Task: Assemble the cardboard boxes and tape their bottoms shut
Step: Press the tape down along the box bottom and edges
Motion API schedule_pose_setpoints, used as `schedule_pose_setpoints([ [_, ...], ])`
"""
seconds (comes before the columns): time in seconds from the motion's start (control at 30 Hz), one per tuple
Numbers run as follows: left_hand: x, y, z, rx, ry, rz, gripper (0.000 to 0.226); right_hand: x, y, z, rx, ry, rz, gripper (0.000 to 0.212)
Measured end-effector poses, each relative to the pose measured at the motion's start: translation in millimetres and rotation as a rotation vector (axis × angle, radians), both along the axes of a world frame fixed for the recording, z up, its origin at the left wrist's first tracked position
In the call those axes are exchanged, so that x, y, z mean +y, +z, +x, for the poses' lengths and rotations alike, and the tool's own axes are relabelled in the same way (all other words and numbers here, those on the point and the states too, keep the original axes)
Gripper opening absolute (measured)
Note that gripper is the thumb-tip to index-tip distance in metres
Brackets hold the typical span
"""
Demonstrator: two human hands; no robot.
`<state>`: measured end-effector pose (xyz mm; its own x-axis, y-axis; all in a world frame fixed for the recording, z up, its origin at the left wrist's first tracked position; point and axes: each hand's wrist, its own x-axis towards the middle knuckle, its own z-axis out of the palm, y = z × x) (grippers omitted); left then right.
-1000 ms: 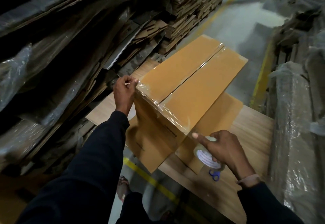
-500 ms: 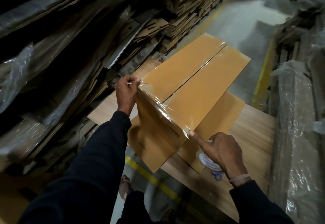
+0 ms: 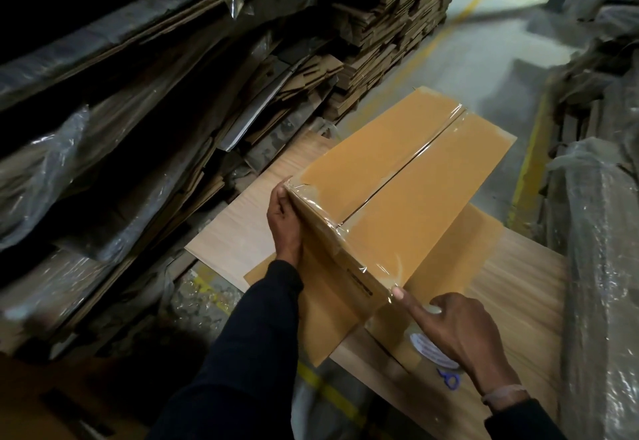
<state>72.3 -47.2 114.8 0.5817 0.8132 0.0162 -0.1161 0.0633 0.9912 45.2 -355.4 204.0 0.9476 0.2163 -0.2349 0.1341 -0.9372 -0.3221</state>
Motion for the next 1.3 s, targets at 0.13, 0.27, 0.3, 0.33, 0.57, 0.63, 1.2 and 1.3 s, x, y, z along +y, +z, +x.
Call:
schedule_pose_setpoints([
  [0.13, 12.7, -13.1, 8.0, 0.084, -0.069, -0.082, 0.044, 8.2, 4.7, 2.2, 0.02, 0.028, 0.016, 0.081],
  [0.27, 24.7, -22.6, -2.0, 0.216, -0.064, 0.032, 0.042, 11.4, 12.5, -0.4, 0.013, 0.044, 0.045, 0.077],
  [0.3, 24.8, -19.5, -6.2, 0.251, 0.005, 0.162, 0.042, 11.2, 12.4, -0.7, 0.016, 0.039, 0.043, 0.076],
  [0.33, 23.5, -11.9, -10.9, 0.243, 0.052, 0.329, 0.043, 11.1, 11.9, -1.0, 0.018, 0.037, 0.041, 0.076],
  [0.57, 8.8, 40.5, 11.0, 0.021, -0.393, 1.177, 0.06, 9.4, 7.0, -3.1, 0.003, 0.018, 0.066, 0.079],
  [0.63, 8.7, 27.9, 15.8, 0.05, -0.453, 1.284, 0.077, 6.9, 0.3, -3.0, 0.006, -0.001, 0.063, 0.081],
  [1.2, 39.0, 20.3, 15.9, 0.003, -0.666, 1.611, 0.092, 13.3, -9.2, -14.1, -0.057, 0.004, 0.199, 0.073],
  [1.3, 44.0, 24.0, 13.8, 0.038, -0.73, 1.669, 0.084, 12.1, -9.4, -15.1, -0.068, -0.004, 0.186, 0.074],
])
